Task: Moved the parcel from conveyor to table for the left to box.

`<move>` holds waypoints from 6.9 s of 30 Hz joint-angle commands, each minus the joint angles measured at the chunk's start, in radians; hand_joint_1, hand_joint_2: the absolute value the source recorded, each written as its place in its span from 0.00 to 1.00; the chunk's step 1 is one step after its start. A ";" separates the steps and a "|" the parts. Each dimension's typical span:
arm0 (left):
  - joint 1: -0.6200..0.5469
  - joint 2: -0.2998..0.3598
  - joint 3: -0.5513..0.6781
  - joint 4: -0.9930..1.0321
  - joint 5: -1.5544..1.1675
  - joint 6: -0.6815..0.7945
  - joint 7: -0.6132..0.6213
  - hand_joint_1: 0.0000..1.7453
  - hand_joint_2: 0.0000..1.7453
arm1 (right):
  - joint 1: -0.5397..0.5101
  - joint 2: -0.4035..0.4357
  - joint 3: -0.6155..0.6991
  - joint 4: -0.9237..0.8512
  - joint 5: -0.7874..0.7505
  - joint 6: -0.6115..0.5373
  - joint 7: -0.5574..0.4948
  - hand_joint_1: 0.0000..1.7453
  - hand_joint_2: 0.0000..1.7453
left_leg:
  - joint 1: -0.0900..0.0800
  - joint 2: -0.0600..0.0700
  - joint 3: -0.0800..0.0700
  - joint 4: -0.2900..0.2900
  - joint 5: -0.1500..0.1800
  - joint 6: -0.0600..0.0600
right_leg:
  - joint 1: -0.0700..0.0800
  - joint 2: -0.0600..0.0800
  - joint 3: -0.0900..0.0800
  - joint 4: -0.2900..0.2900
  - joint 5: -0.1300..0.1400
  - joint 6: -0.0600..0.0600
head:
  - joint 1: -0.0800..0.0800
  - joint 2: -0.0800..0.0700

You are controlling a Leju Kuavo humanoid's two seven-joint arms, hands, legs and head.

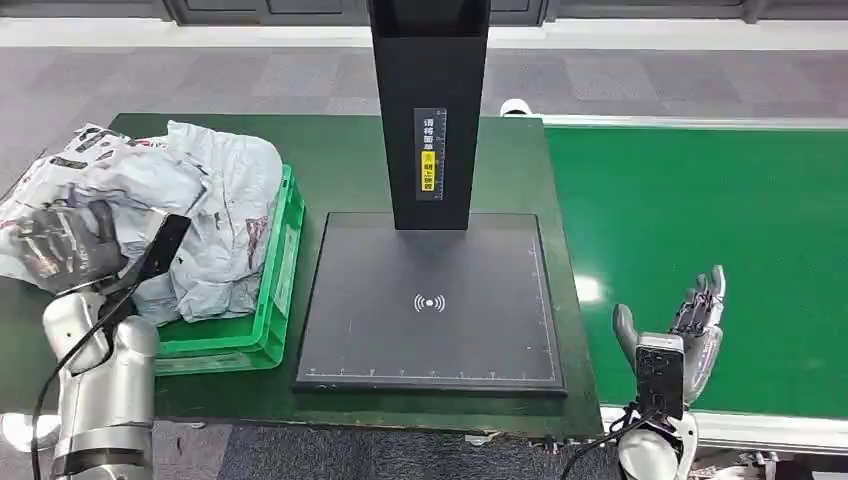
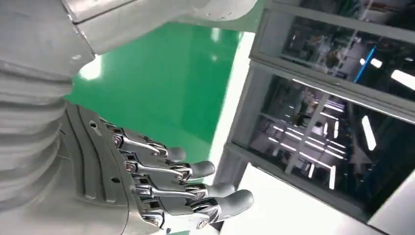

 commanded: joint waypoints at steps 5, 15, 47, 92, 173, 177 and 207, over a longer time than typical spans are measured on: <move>-0.015 0.091 -0.440 0.594 0.296 -0.352 -0.103 0.00 1.00 | -0.070 0.007 -0.037 0.027 0.106 0.009 0.036 0.00 1.00 | -0.001 0.001 0.004 -0.003 0.001 0.000 | -0.001 0.002 0.004 -0.002 0.001 0.000 | 0.001 0.000; -0.137 -0.039 -0.346 0.461 0.785 -0.223 -0.199 0.00 0.00 | -0.057 -0.003 0.032 0.053 0.112 0.034 0.072 0.00 1.00 | -0.005 -0.018 0.020 -0.006 -0.001 0.006 | -0.007 -0.019 0.024 -0.002 -0.010 0.004 | 0.000 0.000; -0.086 -0.097 -0.332 0.209 1.424 -0.069 -0.448 0.00 0.00 | -0.213 -0.058 0.097 0.325 -0.020 0.010 0.064 0.00 1.00 | -0.004 -0.013 0.010 -0.004 0.000 0.004 | -0.005 -0.012 0.014 -0.003 -0.004 0.004 | 0.000 0.000; -0.272 -0.342 -0.526 0.592 1.159 -0.195 -0.519 0.00 1.00 | -0.409 0.037 0.323 0.531 -0.256 -0.099 -0.181 0.00 1.00 | -0.003 -0.012 0.007 -0.004 0.003 0.004 | -0.005 -0.012 0.012 -0.003 -0.001 0.004 | 0.000 0.000; -0.566 0.172 -0.773 0.697 -0.209 0.123 0.642 1.00 1.00 | -0.230 0.039 0.196 0.254 -0.180 0.090 -0.079 0.00 1.00 | -0.001 0.007 0.002 -0.004 0.005 -0.003 | -0.001 0.008 0.001 -0.002 0.008 -0.001 | 0.000 0.000; -0.513 0.259 -0.819 0.657 -0.209 0.178 0.781 1.00 1.00 | -0.205 0.043 0.192 0.245 -0.177 0.092 -0.083 0.00 1.00 | -0.001 0.009 0.007 -0.008 0.006 -0.003 | 0.000 0.010 0.003 -0.004 0.008 -0.002 | 0.000 0.000; -0.632 0.123 -0.732 0.942 -0.118 -0.575 0.063 0.00 1.00 | -0.155 0.014 0.108 0.197 -0.205 0.217 -0.054 0.00 1.00 | 0.001 -0.007 -0.002 -0.004 0.010 -0.005 | 0.003 -0.007 0.000 -0.002 0.008 -0.004 | 0.000 0.000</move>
